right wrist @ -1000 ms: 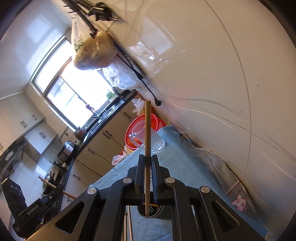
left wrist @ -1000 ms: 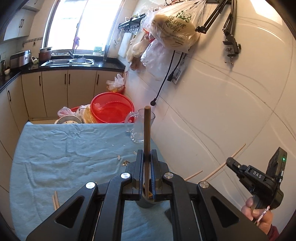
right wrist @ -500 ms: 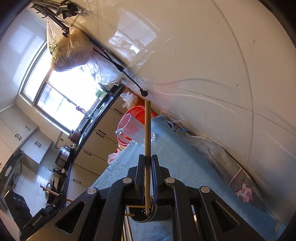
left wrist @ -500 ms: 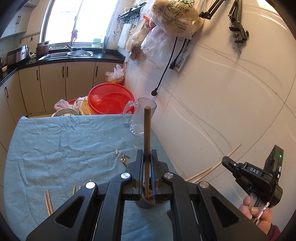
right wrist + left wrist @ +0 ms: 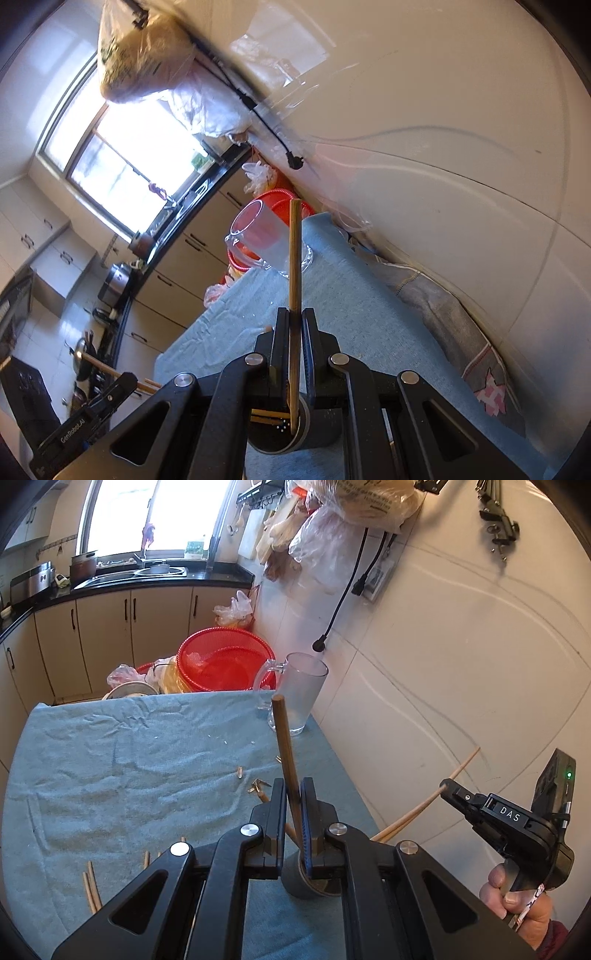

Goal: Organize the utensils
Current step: 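Lower the chopstick into the black holder and open the right gripper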

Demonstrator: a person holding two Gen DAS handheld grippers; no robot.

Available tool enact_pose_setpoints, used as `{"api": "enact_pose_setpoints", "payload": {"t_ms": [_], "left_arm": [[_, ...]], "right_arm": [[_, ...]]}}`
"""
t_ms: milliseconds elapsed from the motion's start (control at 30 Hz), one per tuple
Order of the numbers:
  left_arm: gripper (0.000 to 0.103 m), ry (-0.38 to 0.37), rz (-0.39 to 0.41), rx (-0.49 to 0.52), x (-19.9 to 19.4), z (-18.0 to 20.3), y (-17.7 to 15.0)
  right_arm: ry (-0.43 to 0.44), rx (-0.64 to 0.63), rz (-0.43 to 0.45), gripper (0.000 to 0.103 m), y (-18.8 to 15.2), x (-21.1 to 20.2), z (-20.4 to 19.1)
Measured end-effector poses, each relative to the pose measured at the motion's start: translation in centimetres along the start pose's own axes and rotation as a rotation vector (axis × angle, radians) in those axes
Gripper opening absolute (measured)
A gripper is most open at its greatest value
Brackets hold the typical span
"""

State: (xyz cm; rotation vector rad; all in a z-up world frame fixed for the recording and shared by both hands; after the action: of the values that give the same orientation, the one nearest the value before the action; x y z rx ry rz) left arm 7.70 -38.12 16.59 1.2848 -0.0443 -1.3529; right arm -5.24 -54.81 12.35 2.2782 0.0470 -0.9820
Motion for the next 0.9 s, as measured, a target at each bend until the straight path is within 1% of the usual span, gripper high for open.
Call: {"api": "enact_pose_setpoints", "payload": {"t_ms": [200,433,700,900], "left_arm": [[0.008,0.004,-0.030,0.026,2.5,-0.3,0.3],[0.008,-0.001,-0.060,0.053,4.4,0.1,-0.1],[0.008,0.004,-0.072,0.072,5.3,0.1,-0.7],[0.009,0.014,-0.072,0.088,5.2,0.4,-0.7]], "right_arm": [[-0.008,-0.099,-0.008,0.007,-0.3,1.8,-1.7],[-0.021,-0.197,-0.054,0.007,-2.0,3.9,-2.9],[-0.008,-0.208,-0.104,0.008,-3.0,5.0,-2.4],[-0.004,-0.194,-0.104,0.009,-3.0,4.6,-1.9]]}}
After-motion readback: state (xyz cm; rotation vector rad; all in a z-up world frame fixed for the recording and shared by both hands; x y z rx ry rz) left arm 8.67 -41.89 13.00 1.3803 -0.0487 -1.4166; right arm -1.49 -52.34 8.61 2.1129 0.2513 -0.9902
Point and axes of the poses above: each gripper's, at about its wrist camera, not at the fingertips, and x roughly the way its jaws point, z to its right, y to its top, the point moved 6 cm from there along x, roughly the way its jaws point, and after that the axes turned 9 degrees about -y, right-handed, at the moved point
